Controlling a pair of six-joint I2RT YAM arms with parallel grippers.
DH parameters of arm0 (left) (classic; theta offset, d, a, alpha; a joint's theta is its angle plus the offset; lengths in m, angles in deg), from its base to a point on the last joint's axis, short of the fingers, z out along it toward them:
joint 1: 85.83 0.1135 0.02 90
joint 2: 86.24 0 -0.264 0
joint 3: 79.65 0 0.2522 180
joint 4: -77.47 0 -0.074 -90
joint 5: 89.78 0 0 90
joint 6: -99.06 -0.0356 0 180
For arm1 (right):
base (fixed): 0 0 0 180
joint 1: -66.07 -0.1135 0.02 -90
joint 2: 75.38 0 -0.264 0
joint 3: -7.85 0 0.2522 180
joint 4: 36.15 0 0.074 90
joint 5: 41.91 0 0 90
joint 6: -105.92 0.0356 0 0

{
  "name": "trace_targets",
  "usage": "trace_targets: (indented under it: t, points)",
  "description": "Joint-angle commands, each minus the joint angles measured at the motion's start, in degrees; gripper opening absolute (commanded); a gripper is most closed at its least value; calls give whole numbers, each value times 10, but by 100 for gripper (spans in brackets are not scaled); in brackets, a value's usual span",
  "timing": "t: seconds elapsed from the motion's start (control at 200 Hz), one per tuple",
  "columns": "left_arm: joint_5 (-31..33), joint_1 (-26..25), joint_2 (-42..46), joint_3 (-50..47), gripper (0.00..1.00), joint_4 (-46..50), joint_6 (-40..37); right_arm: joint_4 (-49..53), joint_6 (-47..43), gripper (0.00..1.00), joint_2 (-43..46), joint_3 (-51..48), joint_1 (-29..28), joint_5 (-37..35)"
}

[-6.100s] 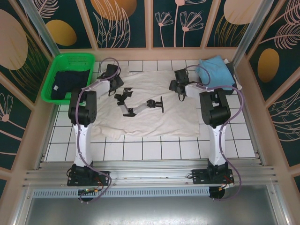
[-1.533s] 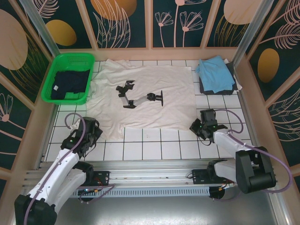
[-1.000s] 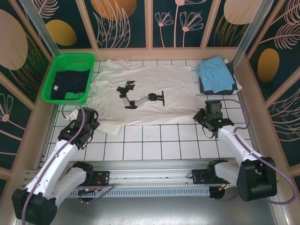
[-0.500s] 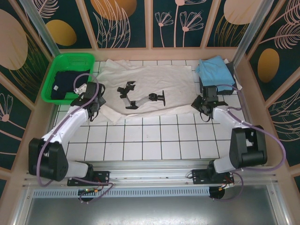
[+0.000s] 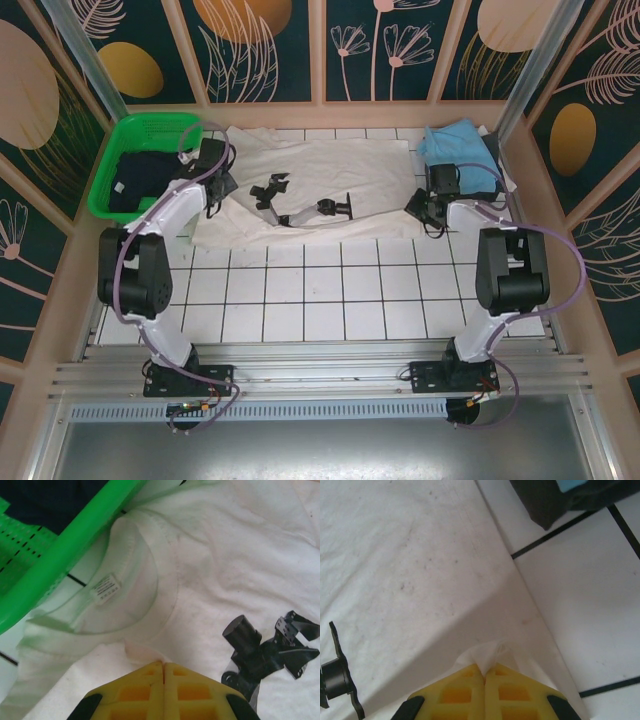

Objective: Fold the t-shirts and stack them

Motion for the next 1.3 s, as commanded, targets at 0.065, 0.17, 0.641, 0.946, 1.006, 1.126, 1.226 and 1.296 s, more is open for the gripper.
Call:
trace_targets:
  t: [0.065, 0.17, 0.641, 0.946, 1.006, 1.126, 1.226, 1.296]
  points:
    - [-3, 12, -35, 66, 0, 42, -22, 19, -15, 2, -27, 45, 11, 3]
    - [0, 16, -47, 84, 0, 45, -25, 19, -14, 2, -43, 58, 13, 8]
    - [-14, 33, -143, 175, 0, 87, -28, 29, -25, 0, -114, 130, 19, 30]
    - [-10, 52, -138, 160, 0, 85, -18, 27, -33, 0, -123, 143, 27, 27]
    - [-10, 54, -137, 159, 0, 86, -16, 28, -33, 0, -134, 147, 29, 35]
    - [-6, 60, -124, 155, 0, 84, -14, 10, -36, 0, -133, 138, 31, 38]
    - [-9, 61, -129, 167, 0, 87, -15, -2, -39, 0, -142, 146, 36, 53]
    - [-13, 61, -134, 171, 0, 91, -15, -4, -44, 0, -145, 152, 35, 70]
